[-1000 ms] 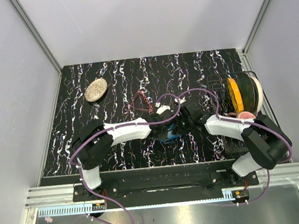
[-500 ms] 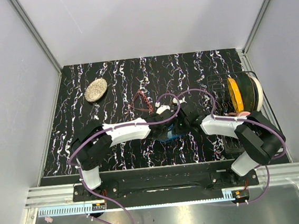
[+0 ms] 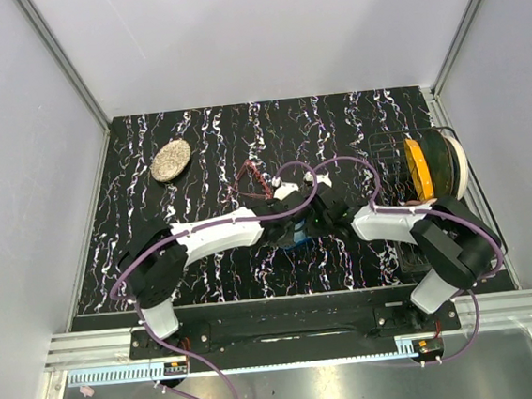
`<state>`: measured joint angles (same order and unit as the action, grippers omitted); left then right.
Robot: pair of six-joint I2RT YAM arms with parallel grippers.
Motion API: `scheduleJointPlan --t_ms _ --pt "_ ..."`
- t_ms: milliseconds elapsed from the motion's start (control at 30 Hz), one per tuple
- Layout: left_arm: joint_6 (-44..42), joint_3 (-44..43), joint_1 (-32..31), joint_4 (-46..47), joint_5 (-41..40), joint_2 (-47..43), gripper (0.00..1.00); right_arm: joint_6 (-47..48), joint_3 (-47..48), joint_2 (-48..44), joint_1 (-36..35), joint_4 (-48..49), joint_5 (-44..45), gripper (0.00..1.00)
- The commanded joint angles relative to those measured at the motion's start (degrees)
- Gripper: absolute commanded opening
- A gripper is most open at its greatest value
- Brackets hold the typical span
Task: Organize the sunglasses
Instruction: Place the glasses cleaning cloth in the sunglasses case.
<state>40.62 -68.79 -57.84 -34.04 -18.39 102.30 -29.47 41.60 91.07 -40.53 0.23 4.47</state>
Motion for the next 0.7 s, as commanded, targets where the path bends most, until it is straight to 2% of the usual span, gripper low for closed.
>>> scheduleJointPlan --t_ms 0,200,267,333,400,533,667 --pt "0.77 -3.01 -0.34 -1.02 -2.79 -2.98 0.11 -0.58 -0.91 3.59 -0.51 -5.5 5.02 0.06" --pt "1.04 -3.63 -0.34 -2.96 -5.51 -3.51 0.12 -1.11 -0.56 3.94 -0.51 -5.59 5.2 0.06" --pt "0.95 -3.98 -0.34 -3.4 -6.39 -3.69 0.18 -1.29 -0.65 3.85 -0.42 -5.68 5.29 0.06" --pt "0.95 -4.42 -0.34 -3.31 -6.31 -3.6 0.29 -1.29 -0.65 3.77 -0.42 -5.59 5.11 0.06" --pt "0.78 -3.63 -0.34 -1.39 -4.91 -3.86 0.33 -1.55 -0.74 3.68 -0.51 -5.41 4.93 0.06" --pt "1.04 -0.38 -0.34 6.34 -0.77 -5.0 0.34 -2.08 -1.17 3.42 -0.51 -4.98 4.5 0.06" --pt "2.35 3.05 -0.25 15.82 0.9 -5.62 0.28 -2.96 -1.7 3.33 -0.6 -4.1 3.53 0.06"
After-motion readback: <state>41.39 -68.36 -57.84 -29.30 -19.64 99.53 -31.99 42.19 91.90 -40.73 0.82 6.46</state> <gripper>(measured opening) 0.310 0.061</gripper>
